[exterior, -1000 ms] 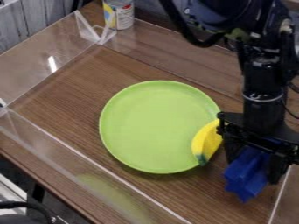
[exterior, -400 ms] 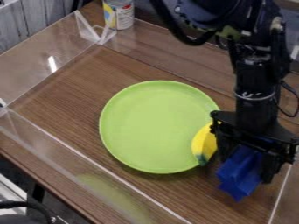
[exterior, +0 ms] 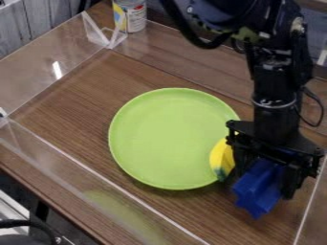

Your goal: Remove the blue object from inside the green plate and put it on the table

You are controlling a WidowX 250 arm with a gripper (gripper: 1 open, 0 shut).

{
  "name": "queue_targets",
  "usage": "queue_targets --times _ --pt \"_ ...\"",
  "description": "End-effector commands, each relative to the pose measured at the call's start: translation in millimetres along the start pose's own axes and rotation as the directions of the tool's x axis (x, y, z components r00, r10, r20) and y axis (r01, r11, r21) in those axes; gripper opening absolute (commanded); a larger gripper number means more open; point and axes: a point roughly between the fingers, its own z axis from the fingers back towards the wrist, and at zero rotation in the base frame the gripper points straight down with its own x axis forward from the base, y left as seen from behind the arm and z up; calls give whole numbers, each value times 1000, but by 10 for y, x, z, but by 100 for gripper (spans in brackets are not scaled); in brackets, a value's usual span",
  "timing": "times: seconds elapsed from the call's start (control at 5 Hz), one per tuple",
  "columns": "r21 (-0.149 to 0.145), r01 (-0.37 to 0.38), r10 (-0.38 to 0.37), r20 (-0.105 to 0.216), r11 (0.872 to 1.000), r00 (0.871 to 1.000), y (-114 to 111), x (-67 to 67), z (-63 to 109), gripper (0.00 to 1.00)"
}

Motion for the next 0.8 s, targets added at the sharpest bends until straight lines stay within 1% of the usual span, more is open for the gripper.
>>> queue_targets --times 0.0,0.6 --pt "-11 7 -6 53 1000 999 -24 42 144 0" --pt "-4 6 -6 36 1000 999 -3 19 82 0"
